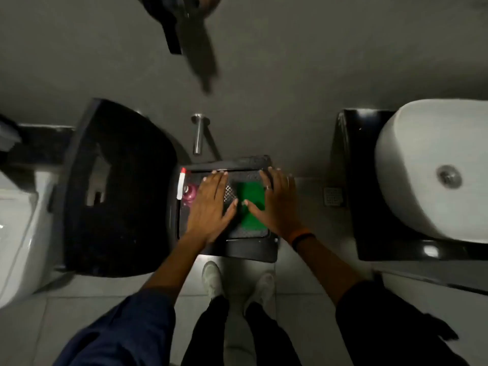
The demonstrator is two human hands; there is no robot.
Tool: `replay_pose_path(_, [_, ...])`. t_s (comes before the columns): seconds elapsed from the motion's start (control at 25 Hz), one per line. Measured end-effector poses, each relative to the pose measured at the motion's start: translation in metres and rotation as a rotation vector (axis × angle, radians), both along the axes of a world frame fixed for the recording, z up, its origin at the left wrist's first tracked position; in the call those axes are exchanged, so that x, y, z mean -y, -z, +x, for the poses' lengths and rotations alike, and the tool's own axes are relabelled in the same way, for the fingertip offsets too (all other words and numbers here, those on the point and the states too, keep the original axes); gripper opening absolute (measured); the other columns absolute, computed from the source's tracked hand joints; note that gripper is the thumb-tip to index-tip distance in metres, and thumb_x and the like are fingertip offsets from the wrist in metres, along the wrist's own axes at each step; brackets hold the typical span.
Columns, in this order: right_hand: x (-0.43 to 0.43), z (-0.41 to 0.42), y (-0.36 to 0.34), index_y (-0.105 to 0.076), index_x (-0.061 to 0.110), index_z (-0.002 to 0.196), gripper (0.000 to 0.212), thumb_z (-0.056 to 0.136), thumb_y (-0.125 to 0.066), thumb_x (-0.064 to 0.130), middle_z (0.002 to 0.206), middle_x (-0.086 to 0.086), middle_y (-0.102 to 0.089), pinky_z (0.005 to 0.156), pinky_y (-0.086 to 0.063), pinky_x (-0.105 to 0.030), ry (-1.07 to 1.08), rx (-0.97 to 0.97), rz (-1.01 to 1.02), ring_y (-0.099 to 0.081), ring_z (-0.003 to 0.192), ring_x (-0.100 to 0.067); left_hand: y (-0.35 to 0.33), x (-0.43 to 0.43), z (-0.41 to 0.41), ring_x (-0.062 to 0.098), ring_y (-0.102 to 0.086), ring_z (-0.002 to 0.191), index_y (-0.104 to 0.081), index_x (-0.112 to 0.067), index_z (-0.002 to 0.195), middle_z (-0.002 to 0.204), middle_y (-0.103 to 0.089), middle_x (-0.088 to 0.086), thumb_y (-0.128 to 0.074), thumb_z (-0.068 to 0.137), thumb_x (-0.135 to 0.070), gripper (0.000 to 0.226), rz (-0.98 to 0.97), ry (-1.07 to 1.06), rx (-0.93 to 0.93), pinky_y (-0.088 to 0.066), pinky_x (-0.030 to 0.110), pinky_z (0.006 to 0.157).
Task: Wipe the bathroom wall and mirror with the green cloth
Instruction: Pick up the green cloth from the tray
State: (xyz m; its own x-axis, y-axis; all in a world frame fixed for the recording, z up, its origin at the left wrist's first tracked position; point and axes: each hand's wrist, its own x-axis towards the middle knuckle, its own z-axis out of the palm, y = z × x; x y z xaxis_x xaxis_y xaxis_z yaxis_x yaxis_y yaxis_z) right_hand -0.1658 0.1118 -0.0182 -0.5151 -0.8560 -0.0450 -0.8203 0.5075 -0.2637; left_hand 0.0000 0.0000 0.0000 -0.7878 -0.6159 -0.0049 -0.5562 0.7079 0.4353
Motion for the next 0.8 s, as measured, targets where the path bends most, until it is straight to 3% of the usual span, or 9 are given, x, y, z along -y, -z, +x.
replay_pose_path(0.08, [-0.009,0.008,0.068,-0.045,0.016,0.151,0.086,0.084,-0.052,0.069,0.157,-0.019,-0.044,0.124,-0.026,-0.06,-0.039,0.053,0.092,-0.039,0.147,-0.041,0.063,-0.01,0.005,0.033,-0.025,0.154,-0.03,-0.002,0.156,0.163,-0.033,0.02,-0.031,0.097,-0.054,0.078,0.099,-0.041,0.101,-0.018,0.046,0.128])
replay_pose_path(0.24, [-0.01,0.016,0.194,-0.04,0.028,0.155,0.077,0.089,-0.06,0.062,0.167,-0.016,-0.031,0.126,-0.018,-0.062,-0.103,0.062,0.187,-0.025,0.154,-0.044,0.193,-0.021,0.016,0.032,-0.015,0.157,-0.02,-0.006,0.16,0.167,-0.023,0.019,-0.032,0.1,-0.057,0.079,0.155,-0.076,0.191,-0.007,0.042,0.129])
replay_pose_path(0.36, [0.006,0.014,0.243,-0.039,0.032,0.156,0.07,0.093,-0.056,0.058,0.169,-0.013,-0.025,0.125,-0.016,-0.067,-0.15,-0.064,0.153,-0.018,0.155,-0.048,0.246,-0.018,0.008,0.031,-0.015,0.157,-0.021,-0.004,0.159,0.167,-0.023,0.019,-0.04,0.103,-0.052,0.076,0.096,-0.028,0.174,-0.01,0.046,0.13])
replay_pose_path(0.44, [0.008,0.018,0.268,-0.047,0.032,0.151,0.058,0.096,-0.054,0.05,0.165,-0.014,-0.036,0.121,-0.025,-0.068,-0.109,-0.172,0.083,-0.029,0.151,-0.05,0.273,-0.017,0.006,0.031,-0.015,0.157,-0.023,-0.003,0.158,0.168,-0.023,0.019,-0.042,0.103,-0.049,0.074,0.077,0.004,0.182,-0.014,0.049,0.129])
replay_pose_path(0.6, [0.022,0.014,0.279,-0.066,0.031,0.13,0.036,0.094,-0.062,0.027,0.145,-0.013,-0.061,0.1,-0.048,-0.06,-0.007,-0.265,0.005,-0.057,0.128,-0.047,0.286,-0.02,0.003,0.03,-0.02,0.156,-0.028,-0.002,0.157,0.166,-0.027,0.017,-0.042,0.102,-0.049,0.073,0.094,-0.041,0.155,-0.016,0.048,0.129])
replay_pose_path(0.72, [0.033,0.001,0.252,-0.065,0.025,0.13,0.037,0.095,-0.055,0.018,0.146,-0.017,-0.057,0.095,-0.043,-0.055,-0.015,-0.125,0.024,-0.054,0.124,-0.049,0.255,-0.012,-0.007,0.032,-0.023,0.155,-0.023,-0.005,0.159,0.166,-0.027,0.017,-0.039,0.102,-0.052,0.075,0.172,-0.066,0.158,-0.017,0.047,0.128])
replay_pose_path(0.8, [0.035,-0.006,0.211,-0.066,0.022,0.13,0.037,0.095,-0.054,0.016,0.144,-0.02,-0.056,0.096,-0.042,-0.054,0.016,-0.092,-0.014,-0.054,0.122,-0.048,0.21,-0.001,-0.017,0.032,-0.02,0.156,-0.02,-0.004,0.159,0.167,-0.024,0.018,-0.043,0.102,-0.049,0.076,0.123,-0.051,0.093,-0.017,0.047,0.128])
